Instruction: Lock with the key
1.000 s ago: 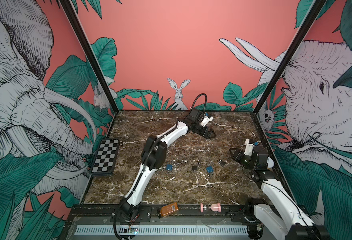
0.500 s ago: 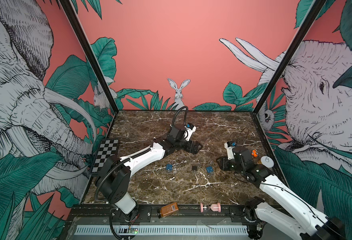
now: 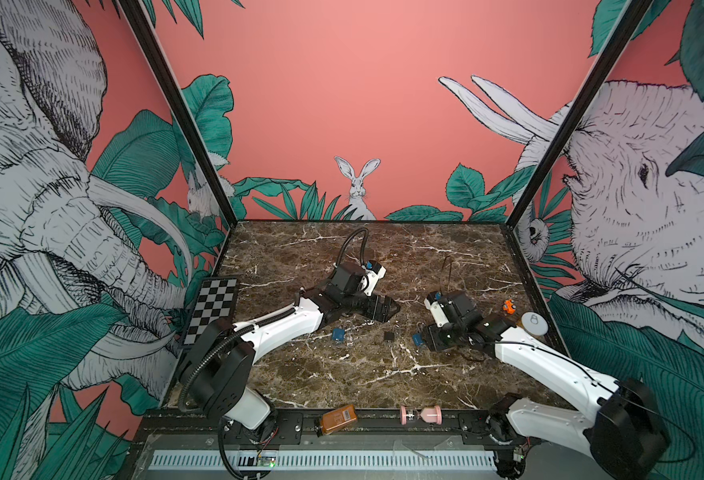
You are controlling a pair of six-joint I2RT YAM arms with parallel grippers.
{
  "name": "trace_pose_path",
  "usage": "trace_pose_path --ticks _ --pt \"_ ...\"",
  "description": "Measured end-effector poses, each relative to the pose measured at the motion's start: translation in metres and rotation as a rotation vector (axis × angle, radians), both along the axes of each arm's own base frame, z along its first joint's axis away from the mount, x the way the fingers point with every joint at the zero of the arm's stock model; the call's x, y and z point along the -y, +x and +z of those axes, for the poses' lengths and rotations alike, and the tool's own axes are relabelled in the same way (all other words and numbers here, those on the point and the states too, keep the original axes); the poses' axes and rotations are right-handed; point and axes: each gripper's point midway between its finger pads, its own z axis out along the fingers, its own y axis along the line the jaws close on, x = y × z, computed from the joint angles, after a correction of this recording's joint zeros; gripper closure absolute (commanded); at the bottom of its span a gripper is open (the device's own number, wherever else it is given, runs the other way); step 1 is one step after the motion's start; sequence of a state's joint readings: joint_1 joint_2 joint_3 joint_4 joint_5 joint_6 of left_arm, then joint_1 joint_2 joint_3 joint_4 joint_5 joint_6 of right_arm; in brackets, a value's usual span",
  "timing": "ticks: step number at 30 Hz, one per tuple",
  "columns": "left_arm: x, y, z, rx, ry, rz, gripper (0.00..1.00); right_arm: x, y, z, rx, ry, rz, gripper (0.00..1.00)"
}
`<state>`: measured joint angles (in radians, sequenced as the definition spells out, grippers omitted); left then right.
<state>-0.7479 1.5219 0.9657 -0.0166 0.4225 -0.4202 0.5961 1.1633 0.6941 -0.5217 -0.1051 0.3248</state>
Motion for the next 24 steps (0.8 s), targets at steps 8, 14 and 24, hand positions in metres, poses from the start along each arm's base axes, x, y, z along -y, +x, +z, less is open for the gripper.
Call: trace_pose_path --ticks 8,14,24 --pt "0.004 0.005 0.001 -0.005 -0.039 -0.004 0.04 -0.003 0.002 -0.018 -0.029 -0.057 0.003 0.41" --pt "0.004 0.006 -0.008 -0.021 -0.025 -0.001 0.05 -0.014 0.010 -0.024 -0.032 -0.104 0.016 0.41" --pt "-0.005 0.010 -0.020 -0.023 0.039 0.036 0.12 -0.019 0.019 -0.045 -0.055 -0.198 -0.015 0.43"
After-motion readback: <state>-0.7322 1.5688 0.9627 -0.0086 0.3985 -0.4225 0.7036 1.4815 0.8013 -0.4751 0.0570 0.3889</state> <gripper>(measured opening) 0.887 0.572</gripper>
